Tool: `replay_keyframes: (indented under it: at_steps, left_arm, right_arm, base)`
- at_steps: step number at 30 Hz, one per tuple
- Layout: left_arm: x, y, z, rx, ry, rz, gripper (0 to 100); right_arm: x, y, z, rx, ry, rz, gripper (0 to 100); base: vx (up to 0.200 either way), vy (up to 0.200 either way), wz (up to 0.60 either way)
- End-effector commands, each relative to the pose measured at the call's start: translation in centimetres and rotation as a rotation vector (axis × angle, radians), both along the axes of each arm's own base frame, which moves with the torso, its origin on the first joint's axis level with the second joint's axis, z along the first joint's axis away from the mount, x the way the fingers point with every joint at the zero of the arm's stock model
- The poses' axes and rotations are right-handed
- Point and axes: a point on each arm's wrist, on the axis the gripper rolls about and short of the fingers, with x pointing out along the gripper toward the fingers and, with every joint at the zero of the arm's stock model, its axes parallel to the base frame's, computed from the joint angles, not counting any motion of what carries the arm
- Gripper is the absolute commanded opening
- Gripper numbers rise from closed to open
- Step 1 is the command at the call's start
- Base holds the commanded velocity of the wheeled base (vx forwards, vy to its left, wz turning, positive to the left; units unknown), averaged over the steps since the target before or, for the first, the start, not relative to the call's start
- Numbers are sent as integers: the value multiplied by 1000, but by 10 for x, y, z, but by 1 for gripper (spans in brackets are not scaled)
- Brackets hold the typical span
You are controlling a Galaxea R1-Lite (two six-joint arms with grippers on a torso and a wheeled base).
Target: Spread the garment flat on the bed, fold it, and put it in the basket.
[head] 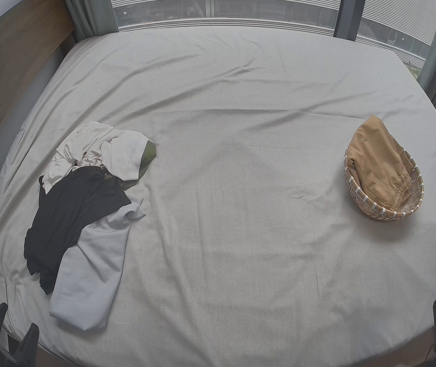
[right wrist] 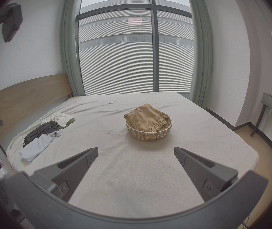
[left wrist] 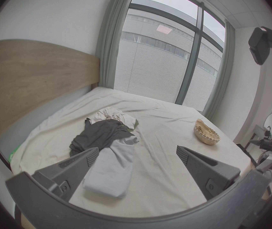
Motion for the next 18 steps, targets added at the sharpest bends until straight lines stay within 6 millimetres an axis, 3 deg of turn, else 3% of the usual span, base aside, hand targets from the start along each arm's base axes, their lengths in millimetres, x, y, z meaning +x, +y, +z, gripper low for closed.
replay_keyframes:
  at_steps: [1,6,18]
  left_arm:
    - [-2,1,-7,54,-24,36,100]
    - [-2,4,-10,128,13,209,100]
    - [-3,4,-10,134,-9,181,100]
  right_arm:
    - [0,0,-6,-17,5,3,100]
    - [0,0,-6,-19,5,2,100]
    - [0,1,-6,-31,6,31,100]
  base:
    - [0,0,0]
    - [0,0,0]
    - [0,0,0]
